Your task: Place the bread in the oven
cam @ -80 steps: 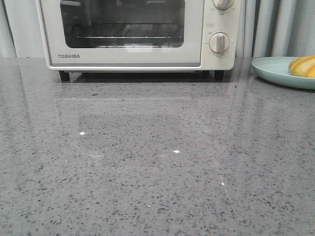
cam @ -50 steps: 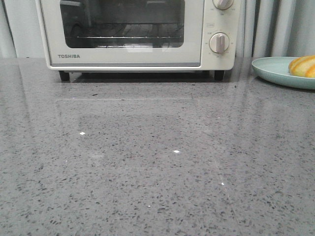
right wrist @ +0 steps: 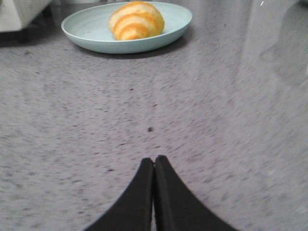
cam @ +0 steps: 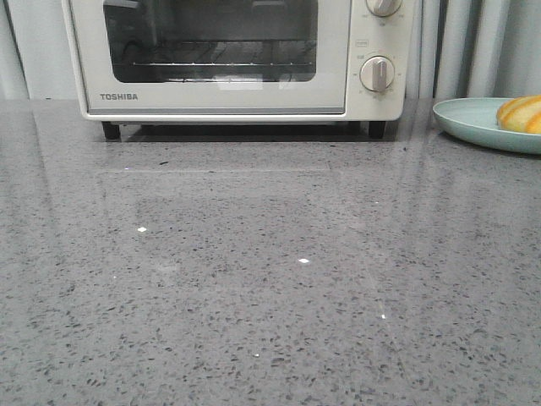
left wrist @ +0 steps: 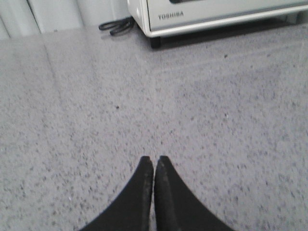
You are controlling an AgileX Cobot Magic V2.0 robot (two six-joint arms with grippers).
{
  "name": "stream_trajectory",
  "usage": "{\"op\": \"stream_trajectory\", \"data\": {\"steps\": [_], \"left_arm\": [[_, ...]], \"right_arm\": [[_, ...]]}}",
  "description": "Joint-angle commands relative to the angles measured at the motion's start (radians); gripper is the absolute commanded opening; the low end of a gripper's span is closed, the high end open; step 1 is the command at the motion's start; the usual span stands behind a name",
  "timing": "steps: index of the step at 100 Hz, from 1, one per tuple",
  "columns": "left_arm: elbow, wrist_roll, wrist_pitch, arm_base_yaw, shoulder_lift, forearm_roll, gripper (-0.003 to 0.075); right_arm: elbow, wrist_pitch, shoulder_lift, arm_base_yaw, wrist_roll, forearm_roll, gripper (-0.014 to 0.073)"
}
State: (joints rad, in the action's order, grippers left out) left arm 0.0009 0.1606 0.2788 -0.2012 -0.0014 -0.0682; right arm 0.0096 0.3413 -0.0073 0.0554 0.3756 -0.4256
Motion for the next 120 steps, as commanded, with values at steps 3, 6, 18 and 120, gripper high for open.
{"op": "stream_trajectory", "data": {"steps": [3,6,18,120], "left_arm": [[0.022,-0.009,-0.164,0.000,-0.028,-0.038,-0.0021],[0.022,-0.009,-0.187,0.000,-0.028,-0.066,-0.0021],[0.022,-0.009,-0.268,0.000,-0.028,-0.140,-0.0021],[0.022,-0.009,-0.296,0.000,-0.028,-0.758,-0.0021]], "right_arm": [[0.025,-0.115,-0.020,0.007,0.001,-0.330,-0.0048],[0.025,-0.138,-0.020,0.007,0.001,-0.416,-0.0048],[0.025,-0.217,-0.020,0.007,0.001,-0.812,-0.0048],[-0.024,-1.348,-0.020,0.007,0.258,-0.552,-0.0048]]}}
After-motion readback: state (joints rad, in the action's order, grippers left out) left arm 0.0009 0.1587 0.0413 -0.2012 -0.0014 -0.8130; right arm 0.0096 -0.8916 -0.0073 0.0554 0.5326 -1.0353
